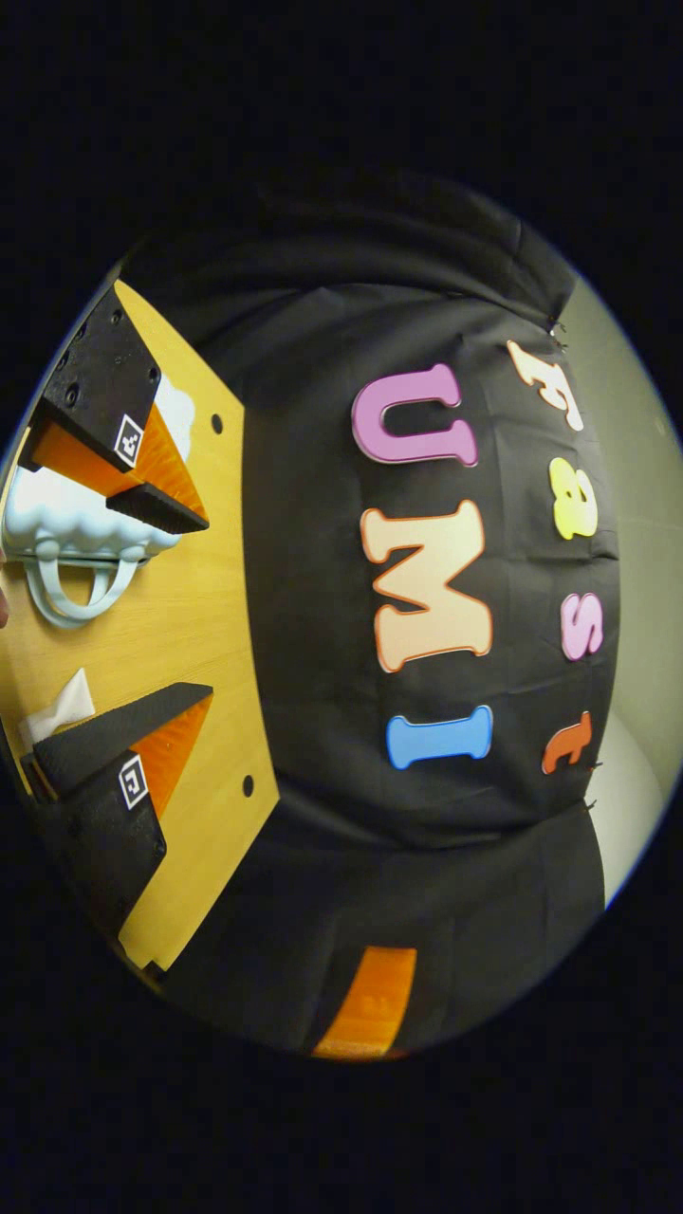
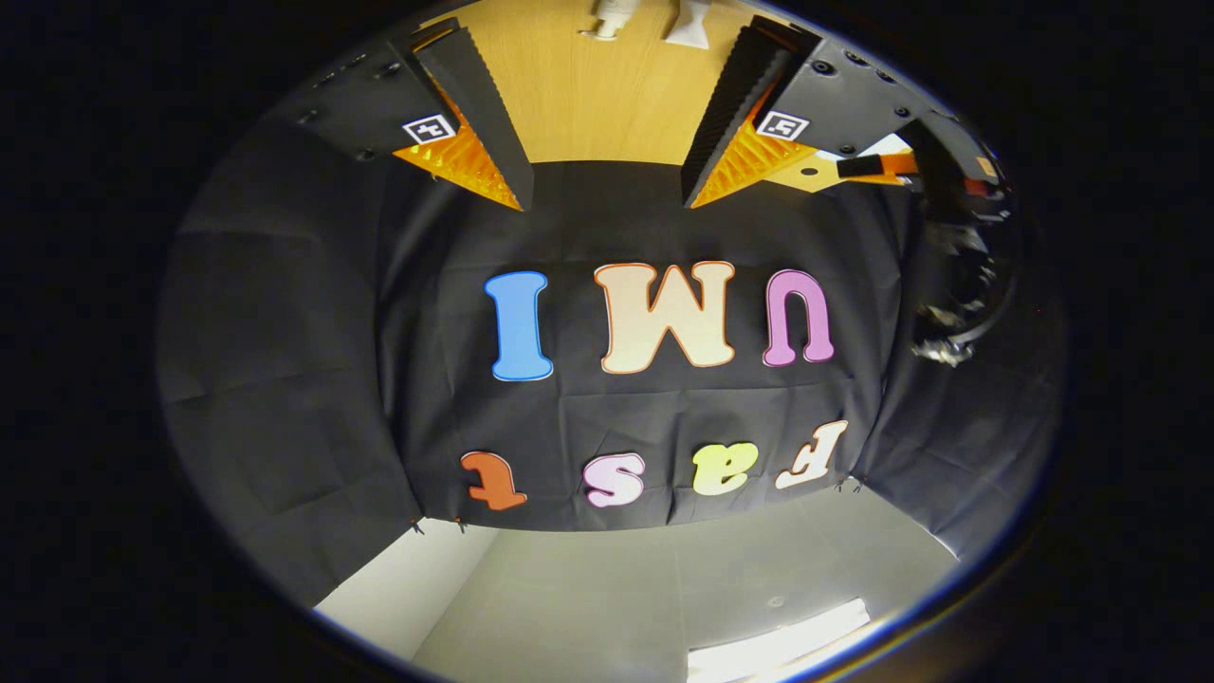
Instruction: First open the suitcase, pack the skin care products into it, and then close the suitcase.
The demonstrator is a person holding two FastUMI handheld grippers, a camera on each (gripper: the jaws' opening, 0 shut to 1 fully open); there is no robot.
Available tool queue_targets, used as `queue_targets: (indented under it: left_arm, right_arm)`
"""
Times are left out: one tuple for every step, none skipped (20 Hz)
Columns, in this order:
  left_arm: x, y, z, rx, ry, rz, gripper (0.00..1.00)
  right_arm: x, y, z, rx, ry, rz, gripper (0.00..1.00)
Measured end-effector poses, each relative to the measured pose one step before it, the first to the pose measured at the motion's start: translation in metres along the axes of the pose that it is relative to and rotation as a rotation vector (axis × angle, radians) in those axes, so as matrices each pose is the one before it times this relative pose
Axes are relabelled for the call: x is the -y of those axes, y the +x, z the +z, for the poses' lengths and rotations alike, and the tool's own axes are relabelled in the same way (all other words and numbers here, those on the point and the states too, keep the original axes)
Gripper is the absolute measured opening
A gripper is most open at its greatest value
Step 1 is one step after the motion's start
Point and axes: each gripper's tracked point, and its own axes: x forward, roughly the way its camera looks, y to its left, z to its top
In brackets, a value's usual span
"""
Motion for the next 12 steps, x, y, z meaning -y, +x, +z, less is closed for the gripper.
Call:
queue_targets:
  left_arm:
    - [0.00241,0.00541,-0.01423,-0.04695,-0.00726,-0.00489,0.94]
    - [0.00102,0.00619,-0.01574,-0.04408,-0.00598,-0.00001,0.94]
    - [0.00087,0.00732,-0.01498,-0.04842,-0.00265,0.00483,0.94]
    - [0.00045,0.00747,-0.01513,-0.04391,0.00119,0.00473,0.94]
    - [0.00051,0.00664,-0.01422,-0.04033,0.00475,0.00558,0.94]
    - [0.00037,0.00643,-0.01322,-0.04311,0.00664,0.00478,0.94]
    - [0.00008,0.00589,-0.01067,-0.03243,0.00317,0.00567,0.94]
    - [-0.00021,0.00618,-0.01087,-0.03361,0.00297,0.00366,0.95]
    - [0.00121,0.00487,-0.00951,-0.02650,0.00111,0.00162,0.94]
    - [0.00046,0.00592,-0.00957,-0.03662,0.00291,0.00628,0.95]
    - [0.00091,0.00609,-0.00736,-0.02560,0.00002,0.00354,0.94]
    - [0.00122,0.00527,-0.00631,-0.02442,-0.00529,0.00070,0.96]
  right_arm:
    - [0.00498,-0.00135,-0.00213,-0.00692,-0.00484,-0.00816,0.99]
    - [0.00514,-0.00163,-0.00189,-0.00746,-0.00705,-0.00879,0.98]
    - [0.00460,-0.00065,-0.00166,-0.00831,-0.00707,-0.00800,0.99]
    - [0.00429,-0.00056,-0.00212,-0.00932,-0.00638,-0.00569,0.98]
    - [0.00410,-0.00127,-0.00217,-0.00819,-0.00545,-0.00562,0.98]
    - [0.00427,-0.00125,-0.00230,-0.00723,-0.00464,-0.00454,0.99]
    - [0.00426,-0.00064,-0.00162,-0.00693,-0.00452,-0.00509,0.99]
    - [0.00389,-0.00038,-0.00221,-0.00645,-0.00301,-0.00439,0.99]
    - [0.00327,-0.00076,-0.00157,-0.00591,-0.00176,-0.00365,0.99]
    - [0.00405,-0.00006,-0.00253,-0.00632,-0.00244,-0.00454,0.99]
    - [0.00410,-0.00041,-0.00121,-0.00482,-0.00204,-0.00446,0.98]
    - [0.00336,-0.00061,-0.00187,-0.00492,-0.00163,-0.00374,0.98]
